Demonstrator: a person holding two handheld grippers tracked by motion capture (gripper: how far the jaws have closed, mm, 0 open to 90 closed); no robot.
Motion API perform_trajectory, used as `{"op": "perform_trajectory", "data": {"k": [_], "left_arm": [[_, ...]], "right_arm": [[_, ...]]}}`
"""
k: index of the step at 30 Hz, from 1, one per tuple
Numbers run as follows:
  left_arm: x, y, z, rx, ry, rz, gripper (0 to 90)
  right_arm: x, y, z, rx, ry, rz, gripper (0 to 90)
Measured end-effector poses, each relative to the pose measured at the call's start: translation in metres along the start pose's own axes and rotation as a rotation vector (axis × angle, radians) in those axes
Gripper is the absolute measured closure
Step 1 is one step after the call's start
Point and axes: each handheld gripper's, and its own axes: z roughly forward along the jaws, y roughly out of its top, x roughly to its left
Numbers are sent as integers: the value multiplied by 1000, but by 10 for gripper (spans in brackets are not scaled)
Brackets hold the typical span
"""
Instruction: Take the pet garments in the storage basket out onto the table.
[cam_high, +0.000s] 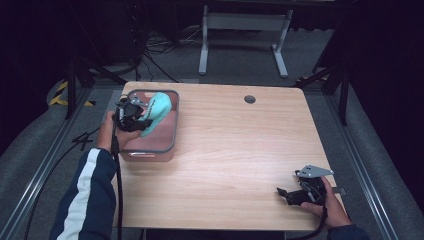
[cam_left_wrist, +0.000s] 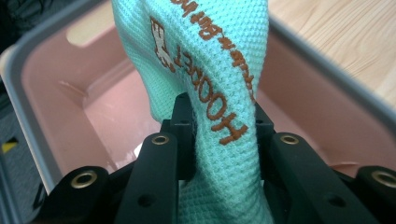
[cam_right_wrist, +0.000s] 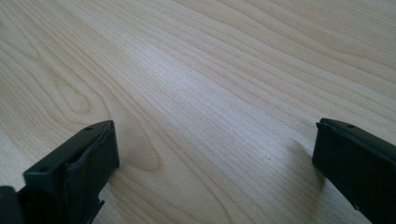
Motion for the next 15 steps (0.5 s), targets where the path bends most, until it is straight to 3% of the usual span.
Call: {"op": "perform_trajectory", "data": {"k": [6, 15], "left_arm": [[-6, -5, -18, -66, -9, 24, 722], [-26, -8, -38, -161, -56, 47, 722]], "right_arm": [[0, 0, 0, 0, 0, 0, 6], [0, 0, 0, 0, 0, 0, 6]]}}
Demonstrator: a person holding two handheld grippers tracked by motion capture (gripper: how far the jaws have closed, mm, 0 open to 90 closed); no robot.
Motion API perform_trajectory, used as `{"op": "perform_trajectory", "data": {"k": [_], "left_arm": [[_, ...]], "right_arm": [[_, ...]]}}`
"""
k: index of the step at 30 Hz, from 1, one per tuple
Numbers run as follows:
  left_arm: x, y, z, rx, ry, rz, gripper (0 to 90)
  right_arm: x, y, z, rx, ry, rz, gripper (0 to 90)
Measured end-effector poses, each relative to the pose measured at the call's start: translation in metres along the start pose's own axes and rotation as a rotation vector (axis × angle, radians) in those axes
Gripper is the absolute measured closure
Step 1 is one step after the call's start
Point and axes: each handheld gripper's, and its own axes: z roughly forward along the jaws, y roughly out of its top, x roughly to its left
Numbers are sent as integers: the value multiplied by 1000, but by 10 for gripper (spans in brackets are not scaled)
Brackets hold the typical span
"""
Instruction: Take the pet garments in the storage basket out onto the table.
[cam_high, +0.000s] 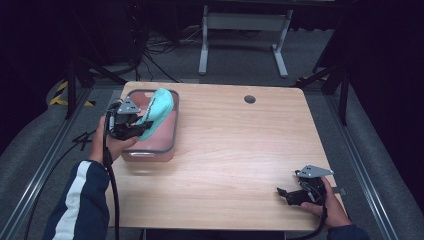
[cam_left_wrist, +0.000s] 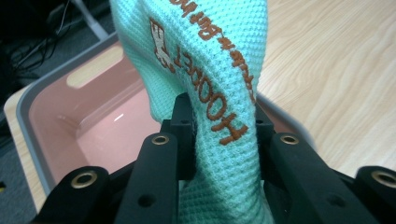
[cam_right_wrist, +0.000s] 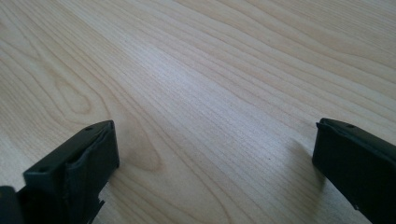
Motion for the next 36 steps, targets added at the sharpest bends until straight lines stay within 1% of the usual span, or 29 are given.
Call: {"op": "perform_trajectory", "data": {"k": [1, 5, 6, 8, 9, 10, 11, 13, 16, 17, 18, 19, 22, 23, 24, 28, 31, 32, 33, 34, 35, 36], "left_arm": [[-2, 1, -1, -6, -6, 1, 722], [-11, 7, -8, -20, -12, 38, 722], [-14, 9, -9, -25, -18, 34, 722], [-19, 13, -11, -25, -28, 59, 722], [-22, 15, -12, -34, -29, 60, 722], [-24, 17, -13, -30, -30, 79, 722], [-27, 19, -13, -40, -40, 74, 721], [-32, 24, -13, -41, -46, 95, 721], [-41, 30, -11, -54, -63, 102, 721], [-42, 31, -11, -50, -69, 113, 721], [-42, 31, -11, -50, -69, 113, 721], [-47, 34, -10, -53, -78, 110, 721], [-54, 39, -6, -55, -96, 134, 721], [-57, 41, -4, -55, -103, 135, 721], [-60, 43, -2, -51, -112, 147, 721], [-70, 48, 7, -41, -136, 167, 720], [-81, 52, 15, -29, -154, 190, 719], [-85, 54, 20, -22, -166, 199, 718], [-85, 54, 20, -22, -166, 199, 718], [-92, 57, 27, -19, -179, 207, 718], [-92, 57, 27, -19, -179, 207, 718], [-96, 58, 31, -13, -187, 214, 718]], "right_arm": [[0, 0, 0, 0, 1, 0, 6], [0, 0, 0, 0, 0, 0, 6], [0, 0, 0, 0, 0, 0, 6], [0, 0, 0, 0, 0, 0, 6], [0, 0, 0, 0, 0, 0, 6], [0, 0, 0, 0, 0, 0, 6], [0, 0, 0, 0, 0, 0, 6], [0, 0, 0, 1, 0, 0, 6], [0, 0, 0, 1, 0, 0, 6], [0, 0, 0, 0, 0, 1, 6], [0, 0, 0, 0, 0, 1, 6], [0, 0, 0, 0, 0, 0, 6], [0, 0, 0, 1, 0, 0, 6], [0, 0, 0, 1, 0, 0, 6], [0, 0, 0, 1, 0, 0, 6], [0, 0, 0, 1, 0, 0, 6], [0, 0, 0, 1, 0, 0, 6], [0, 0, 0, 1, 0, 0, 6], [0, 0, 0, 1, 0, 0, 6], [0, 0, 0, 1, 0, 0, 6], [0, 0, 0, 1, 0, 0, 6], [0, 0, 0, 2, 0, 1, 6]]}}
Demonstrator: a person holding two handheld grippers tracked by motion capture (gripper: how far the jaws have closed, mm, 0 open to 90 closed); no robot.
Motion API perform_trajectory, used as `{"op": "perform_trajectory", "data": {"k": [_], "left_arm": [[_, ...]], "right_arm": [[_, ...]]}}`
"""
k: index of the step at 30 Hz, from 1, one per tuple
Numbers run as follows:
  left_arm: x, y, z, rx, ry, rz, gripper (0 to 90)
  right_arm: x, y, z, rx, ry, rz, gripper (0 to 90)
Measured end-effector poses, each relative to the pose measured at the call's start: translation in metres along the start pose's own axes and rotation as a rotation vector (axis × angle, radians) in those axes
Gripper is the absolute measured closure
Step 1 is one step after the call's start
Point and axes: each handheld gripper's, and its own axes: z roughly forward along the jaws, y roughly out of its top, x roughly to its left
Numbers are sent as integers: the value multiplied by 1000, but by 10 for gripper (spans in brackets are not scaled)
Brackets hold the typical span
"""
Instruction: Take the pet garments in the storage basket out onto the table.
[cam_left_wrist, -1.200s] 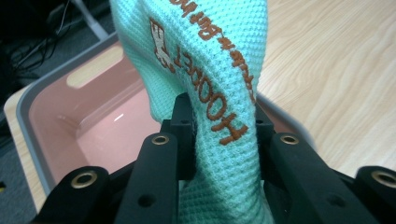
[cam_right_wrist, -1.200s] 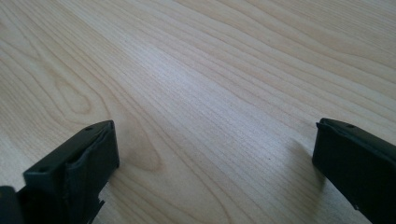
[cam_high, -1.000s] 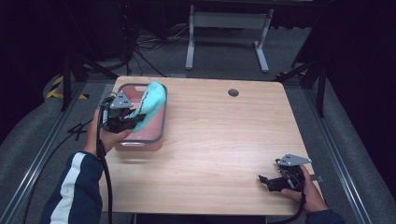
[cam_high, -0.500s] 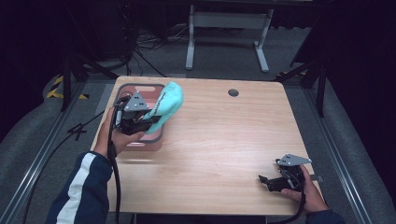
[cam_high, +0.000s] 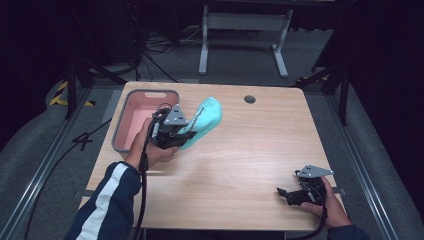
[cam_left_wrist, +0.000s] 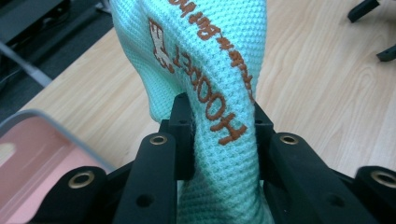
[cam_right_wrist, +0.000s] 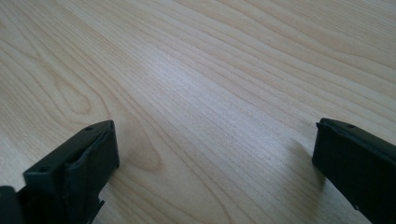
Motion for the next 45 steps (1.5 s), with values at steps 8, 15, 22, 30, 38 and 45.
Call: {"op": "perform_trajectory", "data": {"k": [8, 15, 22, 30, 38, 45], "left_arm": [[-14, 7, 38, 44, -45, 20, 717], [-18, 2, 76, 91, -82, 0, 713], [-26, -8, 116, 151, -101, -26, 706], [-29, -18, 138, 183, -102, -53, 682], [-32, -20, 143, 197, -109, -58, 489], [-37, -13, 123, 145, -99, -32, 299]], "right_arm": [[0, 0, 0, -1, 0, 0, 6], [0, 0, 0, 0, 0, 0, 6], [0, 0, 0, 0, -1, 0, 6], [0, 0, 0, 0, -1, 1, 6], [0, 0, 0, 0, -1, 1, 6], [0, 0, 0, 0, -2, 1, 6]]}}
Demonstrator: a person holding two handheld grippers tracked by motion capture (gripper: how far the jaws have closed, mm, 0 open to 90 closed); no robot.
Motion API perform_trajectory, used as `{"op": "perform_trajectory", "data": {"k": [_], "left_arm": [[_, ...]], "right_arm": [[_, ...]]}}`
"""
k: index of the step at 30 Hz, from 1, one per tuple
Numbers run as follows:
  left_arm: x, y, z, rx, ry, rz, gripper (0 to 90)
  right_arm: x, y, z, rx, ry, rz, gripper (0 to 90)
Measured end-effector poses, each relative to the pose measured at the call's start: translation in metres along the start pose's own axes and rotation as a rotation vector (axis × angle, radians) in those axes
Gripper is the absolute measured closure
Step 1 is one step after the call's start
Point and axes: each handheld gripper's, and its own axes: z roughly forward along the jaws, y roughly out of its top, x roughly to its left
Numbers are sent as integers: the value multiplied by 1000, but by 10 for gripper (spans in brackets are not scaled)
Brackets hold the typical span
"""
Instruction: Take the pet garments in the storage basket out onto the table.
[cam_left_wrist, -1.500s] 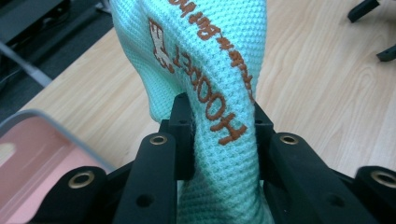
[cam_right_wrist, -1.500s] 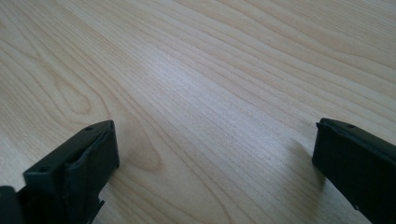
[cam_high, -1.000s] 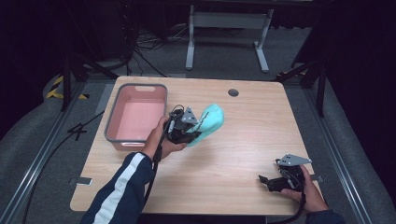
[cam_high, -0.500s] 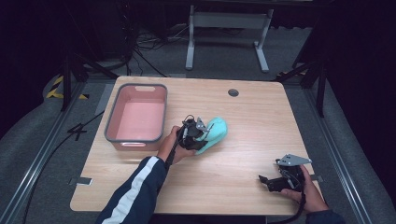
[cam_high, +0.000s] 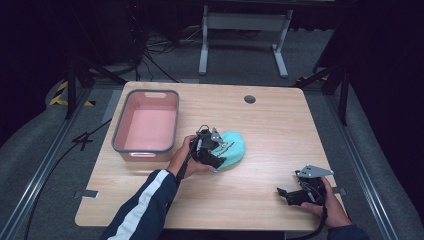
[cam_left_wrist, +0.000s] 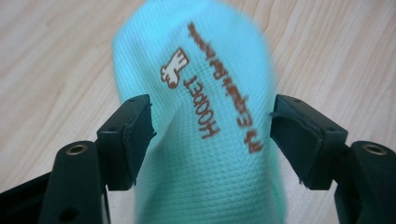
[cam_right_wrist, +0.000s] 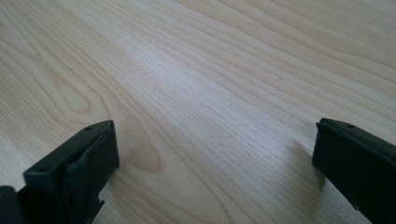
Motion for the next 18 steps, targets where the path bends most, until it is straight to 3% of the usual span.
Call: {"op": "perform_trajectory", "data": {"k": [6, 9, 14, 18], "left_arm": [[-4, 1, -21, -37, 2, 36, 243], [-6, 0, -31, -21, -7, 58, 210], [-13, -6, -48, 2, 47, 113, 210], [-15, -10, -60, 5, 50, 156, 220]], "right_arm": [[0, 0, 0, 0, 0, 0, 6], [0, 0, 0, 0, 0, 0, 6], [0, 0, 0, 0, 0, 1, 6], [0, 0, 0, 0, 0, 1, 6]]}}
